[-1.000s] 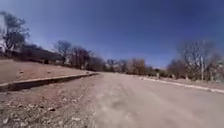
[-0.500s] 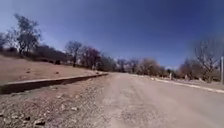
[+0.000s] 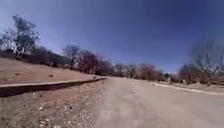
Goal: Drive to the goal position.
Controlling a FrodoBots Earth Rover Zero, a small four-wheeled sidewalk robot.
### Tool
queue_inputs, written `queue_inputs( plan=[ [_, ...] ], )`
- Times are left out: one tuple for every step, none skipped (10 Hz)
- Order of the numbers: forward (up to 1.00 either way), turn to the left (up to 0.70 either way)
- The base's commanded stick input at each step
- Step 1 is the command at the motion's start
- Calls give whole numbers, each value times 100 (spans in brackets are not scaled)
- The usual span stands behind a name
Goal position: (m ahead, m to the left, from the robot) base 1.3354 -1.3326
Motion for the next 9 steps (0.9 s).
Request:
queue_inputs(
  plan=[
    [100,0],
    [100,0],
    [100,-10],
    [100,-22],
    [100,-27],
    [100,-27],
    [100,-27],
    [100,-27],
    [100,-27]
  ],
)
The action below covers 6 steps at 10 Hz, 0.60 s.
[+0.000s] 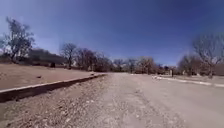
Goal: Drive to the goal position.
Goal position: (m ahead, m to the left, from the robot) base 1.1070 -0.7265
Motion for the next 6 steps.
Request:
queue_inputs(
  plan=[
    [100,0],
    [100,0],
    [100,0],
    [100,0],
    [100,0],
    [100,0]
  ],
)
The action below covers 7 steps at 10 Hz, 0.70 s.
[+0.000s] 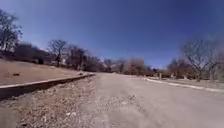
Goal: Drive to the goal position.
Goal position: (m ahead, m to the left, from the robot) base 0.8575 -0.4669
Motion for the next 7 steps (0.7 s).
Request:
queue_inputs(
  plan=[
    [100,0],
    [100,0],
    [100,0],
    [100,0],
    [100,0],
    [100,0],
    [100,0]
  ],
)
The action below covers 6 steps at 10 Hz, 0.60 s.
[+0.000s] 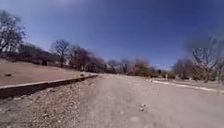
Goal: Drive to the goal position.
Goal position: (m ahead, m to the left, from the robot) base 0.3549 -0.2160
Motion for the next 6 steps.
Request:
queue_inputs(
  plan=[
    [100,0],
    [100,0],
    [100,0],
    [100,0],
    [100,0],
    [100,0]
  ],
)
